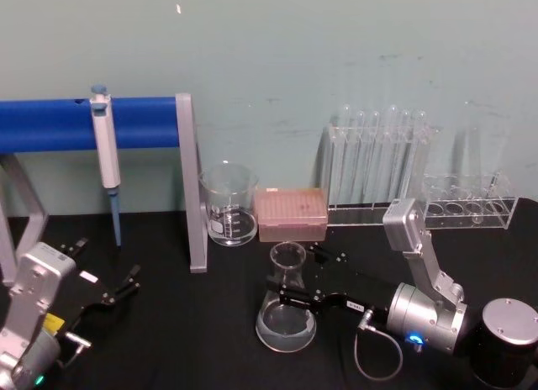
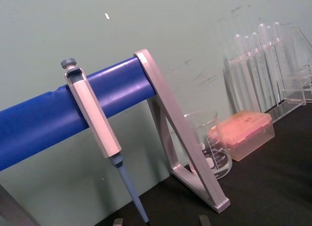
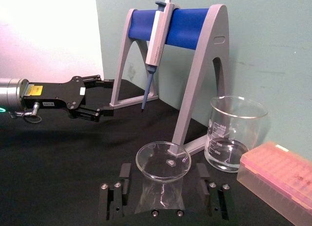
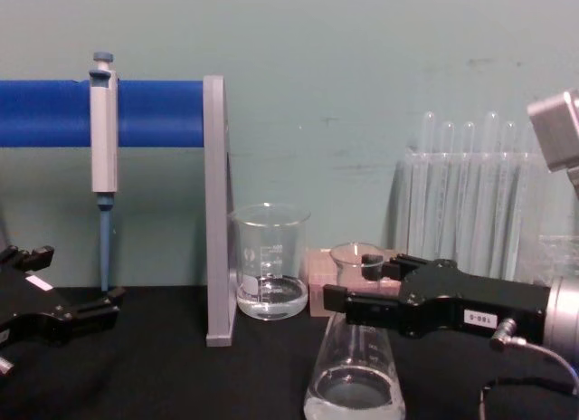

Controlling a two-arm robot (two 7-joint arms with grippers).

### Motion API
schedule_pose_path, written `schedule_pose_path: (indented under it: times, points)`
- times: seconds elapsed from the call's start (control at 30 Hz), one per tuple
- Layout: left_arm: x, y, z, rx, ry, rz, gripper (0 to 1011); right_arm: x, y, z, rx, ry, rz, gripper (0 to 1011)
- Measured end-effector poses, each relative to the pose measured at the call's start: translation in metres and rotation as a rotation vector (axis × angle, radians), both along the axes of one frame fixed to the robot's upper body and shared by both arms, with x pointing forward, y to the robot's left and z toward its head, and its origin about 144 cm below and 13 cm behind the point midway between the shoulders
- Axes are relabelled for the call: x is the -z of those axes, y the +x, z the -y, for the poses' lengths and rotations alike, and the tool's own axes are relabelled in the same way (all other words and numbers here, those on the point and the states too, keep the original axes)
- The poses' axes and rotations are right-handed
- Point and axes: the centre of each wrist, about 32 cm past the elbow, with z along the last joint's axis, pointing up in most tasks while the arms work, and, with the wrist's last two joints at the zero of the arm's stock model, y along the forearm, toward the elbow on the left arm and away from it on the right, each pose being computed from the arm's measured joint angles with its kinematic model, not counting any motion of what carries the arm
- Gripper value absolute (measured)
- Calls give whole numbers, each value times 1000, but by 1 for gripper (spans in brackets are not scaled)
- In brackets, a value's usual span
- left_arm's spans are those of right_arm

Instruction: Grasp the erlenmeyer flask with one hand, shake it three times, then place it back.

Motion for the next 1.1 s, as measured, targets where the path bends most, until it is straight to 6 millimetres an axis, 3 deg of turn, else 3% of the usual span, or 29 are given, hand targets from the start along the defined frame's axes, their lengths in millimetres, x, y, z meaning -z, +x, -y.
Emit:
schedule_pose_path:
  times: [0.43, 1.1]
  points:
    - [0, 0, 0, 0, 0, 0, 1001, 0, 0, 0, 0, 0, 0, 465]
    - [0, 0, 0, 0, 0, 0, 1001, 0, 0, 0, 0, 0, 0, 449]
